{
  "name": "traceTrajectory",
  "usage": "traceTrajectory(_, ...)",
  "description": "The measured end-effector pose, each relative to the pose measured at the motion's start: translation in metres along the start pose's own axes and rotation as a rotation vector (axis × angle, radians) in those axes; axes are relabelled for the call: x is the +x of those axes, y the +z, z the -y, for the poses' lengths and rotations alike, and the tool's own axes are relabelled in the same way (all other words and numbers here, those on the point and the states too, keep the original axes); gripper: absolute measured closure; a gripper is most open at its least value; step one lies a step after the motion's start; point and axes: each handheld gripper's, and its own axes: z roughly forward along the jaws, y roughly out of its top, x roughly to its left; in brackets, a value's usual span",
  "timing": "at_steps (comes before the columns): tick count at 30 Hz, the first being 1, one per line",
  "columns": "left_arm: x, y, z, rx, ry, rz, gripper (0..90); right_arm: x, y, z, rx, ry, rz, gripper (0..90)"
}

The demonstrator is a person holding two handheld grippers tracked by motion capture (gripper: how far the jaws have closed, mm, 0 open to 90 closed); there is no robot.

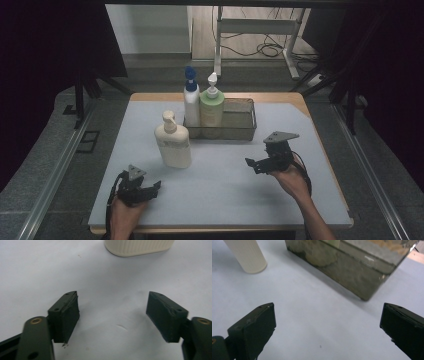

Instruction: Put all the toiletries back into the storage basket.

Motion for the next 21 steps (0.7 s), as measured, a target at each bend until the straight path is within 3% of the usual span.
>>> traceTrajectory(11, 0.004, 0.000, -0.010, -0.027, 0.012, 0.001, 41.3, 0.000, -0.011, 0.032, -0.001, -0.002, 0.013, 0.0)
traceTrajectory(21, 0.018, 0.004, -0.019, -0.035, -0.009, 0.023, 53.2, 0.001, -0.017, 0.058, -0.015, 0.023, 0.009, 0.0)
